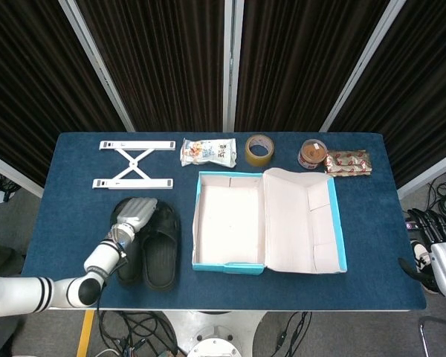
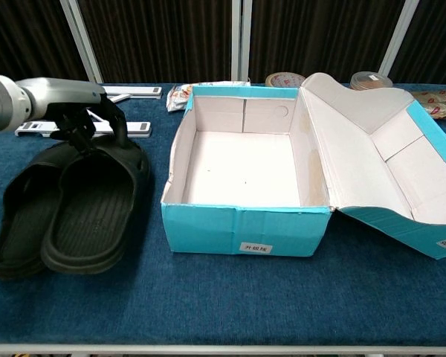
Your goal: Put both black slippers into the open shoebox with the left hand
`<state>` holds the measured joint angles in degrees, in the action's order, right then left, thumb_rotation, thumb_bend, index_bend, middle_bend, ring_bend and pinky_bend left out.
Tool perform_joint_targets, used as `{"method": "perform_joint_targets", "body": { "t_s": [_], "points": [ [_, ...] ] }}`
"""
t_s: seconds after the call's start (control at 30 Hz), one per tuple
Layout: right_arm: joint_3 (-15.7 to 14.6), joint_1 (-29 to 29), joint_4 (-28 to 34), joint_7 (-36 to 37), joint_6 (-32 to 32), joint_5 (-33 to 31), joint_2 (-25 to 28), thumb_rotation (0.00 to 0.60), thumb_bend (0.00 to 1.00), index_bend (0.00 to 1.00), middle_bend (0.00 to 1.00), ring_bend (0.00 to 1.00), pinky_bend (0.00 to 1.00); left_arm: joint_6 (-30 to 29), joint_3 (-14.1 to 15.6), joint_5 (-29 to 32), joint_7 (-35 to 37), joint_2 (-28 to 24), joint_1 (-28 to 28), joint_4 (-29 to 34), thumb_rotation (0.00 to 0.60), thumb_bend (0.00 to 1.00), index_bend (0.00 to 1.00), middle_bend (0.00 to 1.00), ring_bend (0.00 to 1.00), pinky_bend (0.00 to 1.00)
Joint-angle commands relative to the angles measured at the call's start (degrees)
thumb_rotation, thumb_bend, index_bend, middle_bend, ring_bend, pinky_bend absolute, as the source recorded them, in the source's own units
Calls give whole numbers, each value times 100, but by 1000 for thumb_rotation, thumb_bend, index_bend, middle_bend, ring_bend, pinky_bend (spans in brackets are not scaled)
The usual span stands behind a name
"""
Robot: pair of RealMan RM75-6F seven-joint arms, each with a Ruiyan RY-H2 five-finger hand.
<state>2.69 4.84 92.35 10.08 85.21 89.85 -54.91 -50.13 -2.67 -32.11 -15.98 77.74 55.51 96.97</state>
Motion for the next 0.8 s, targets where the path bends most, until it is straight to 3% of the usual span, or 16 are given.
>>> {"method": "perform_joint_targets", "body": {
  "t_s": [0.03, 0.23, 0.5, 0.67, 0.8],
  "points": [
    [3, 6, 0, -2, -4, 0, -2, 600, 142, 0, 73, 0, 76, -103, -65, -123, 65, -158, -112, 115, 600, 280, 471, 487, 772, 877],
    [11, 18, 12, -23, -3, 5, 9, 600, 141, 0, 73, 0, 76, -375, -229, -359, 235, -558, -354, 348, 600, 282, 467, 487, 772, 876],
    [14, 27, 65, -87, 7, 18, 39, 600, 141, 0, 73, 0, 76, -593, -873, -830, 1096, -1018, -699, 388, 600, 276, 465, 487, 772, 875],
    [15, 12, 114, -139, 28, 5, 62, 600, 142, 0, 73, 0, 76, -443, -1379, -1337, 2054, -775, -784, 256, 600, 271, 465, 480, 768, 868],
    [8, 1, 154, -183, 31, -1, 87, 600, 142, 0, 73, 0, 76, -8, -1733, -1771, 3017, -285, -701, -72, 600, 271, 459, 477, 764, 857]
  ]
}}
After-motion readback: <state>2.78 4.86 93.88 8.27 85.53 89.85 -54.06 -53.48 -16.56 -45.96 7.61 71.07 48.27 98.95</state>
